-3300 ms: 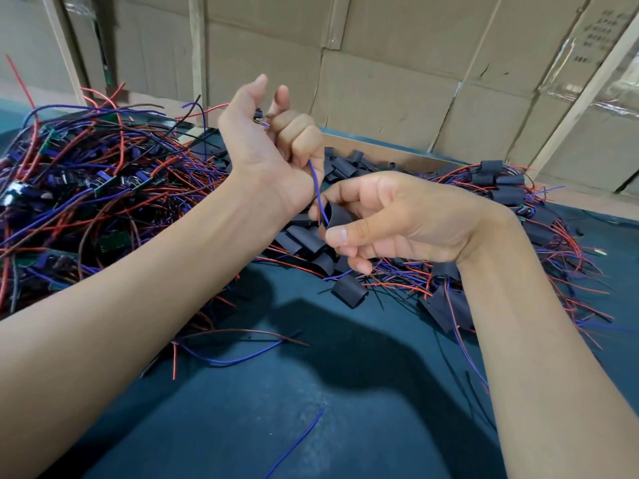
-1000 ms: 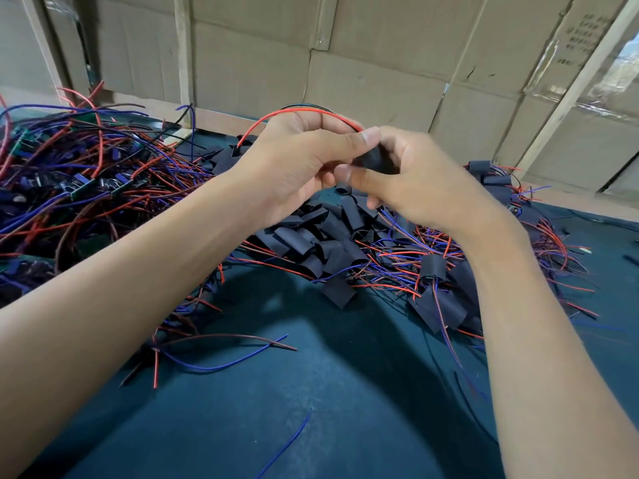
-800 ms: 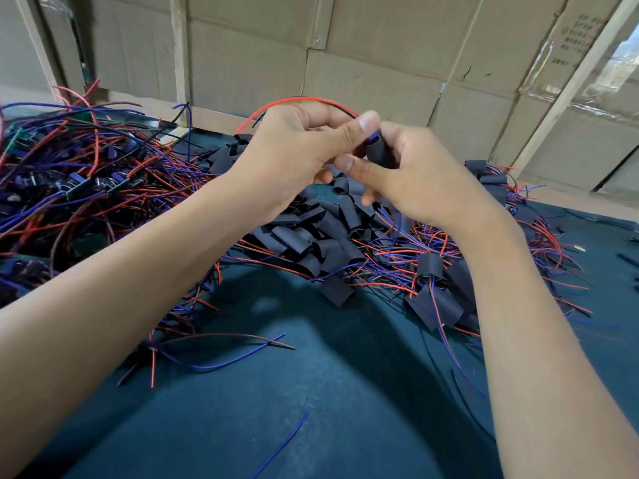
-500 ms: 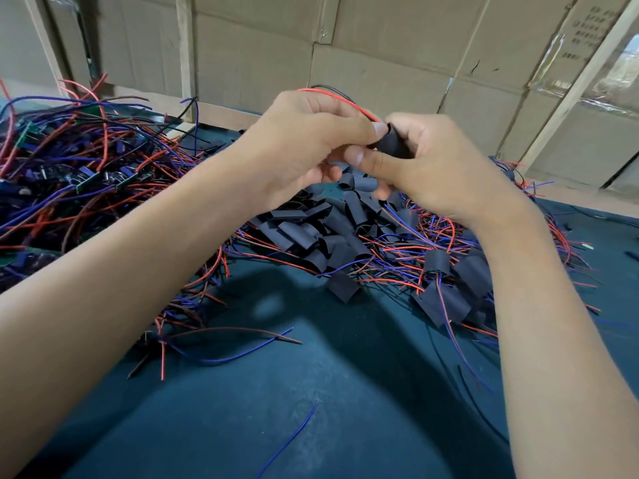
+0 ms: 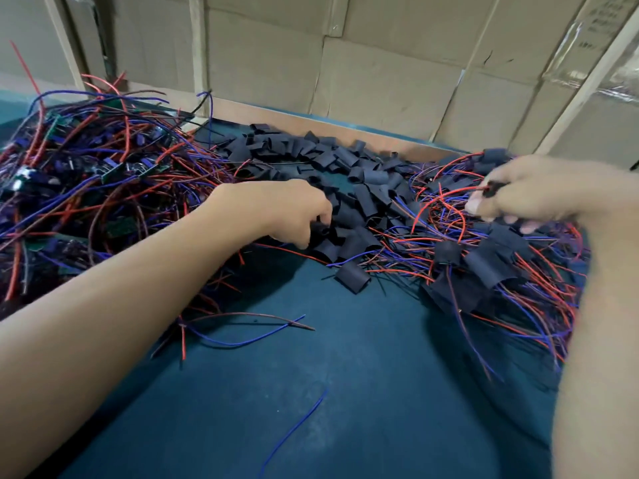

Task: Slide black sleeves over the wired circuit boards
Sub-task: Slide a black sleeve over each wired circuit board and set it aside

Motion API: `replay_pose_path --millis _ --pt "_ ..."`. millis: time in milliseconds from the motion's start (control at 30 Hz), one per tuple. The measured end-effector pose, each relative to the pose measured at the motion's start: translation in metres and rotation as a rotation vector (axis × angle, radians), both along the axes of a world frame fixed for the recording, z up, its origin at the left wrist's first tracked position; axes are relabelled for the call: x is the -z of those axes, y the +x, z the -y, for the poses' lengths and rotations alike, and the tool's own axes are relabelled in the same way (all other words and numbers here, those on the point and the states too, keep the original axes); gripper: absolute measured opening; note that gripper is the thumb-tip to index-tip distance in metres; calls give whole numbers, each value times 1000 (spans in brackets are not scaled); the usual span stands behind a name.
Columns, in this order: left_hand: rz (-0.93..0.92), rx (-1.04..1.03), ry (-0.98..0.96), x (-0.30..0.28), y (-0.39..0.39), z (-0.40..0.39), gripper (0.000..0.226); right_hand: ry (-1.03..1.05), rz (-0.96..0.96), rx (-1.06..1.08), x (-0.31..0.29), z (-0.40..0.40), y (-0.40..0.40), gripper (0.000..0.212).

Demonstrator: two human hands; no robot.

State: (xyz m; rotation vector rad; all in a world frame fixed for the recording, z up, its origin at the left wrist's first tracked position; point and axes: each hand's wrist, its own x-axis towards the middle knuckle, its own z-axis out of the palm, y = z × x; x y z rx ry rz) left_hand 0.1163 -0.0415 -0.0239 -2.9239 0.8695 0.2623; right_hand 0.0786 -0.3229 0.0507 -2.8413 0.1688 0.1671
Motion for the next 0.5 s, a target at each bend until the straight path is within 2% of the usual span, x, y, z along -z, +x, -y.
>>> replay_pose_path --millis 67,167,233,300,400,467,500 --pt "8 5 -51 2 3 -3 51 -81 -101 4 8 -4 1 25" --pt "24 -4 -196 -3 5 -9 35 -162 -35 -57 6 -20 0 76" --pt "49 -7 -316 -7 4 -10 27 -21 34 -125 1 -34 -2 88" --pt "62 -36 -476 -11 1 -4 35 107 49 -237 1 -49 -5 75" --pt "2 -103 -731 -15 -7 6 29 293 48 -338 9 -76 -10 36" --pt "1 -57 -756 -20 -14 8 29 448 68 -337 12 -90 -10 33" --pt "-2 -10 -781 -23 -18 7 38 531 75 -319 12 -96 -10 37"
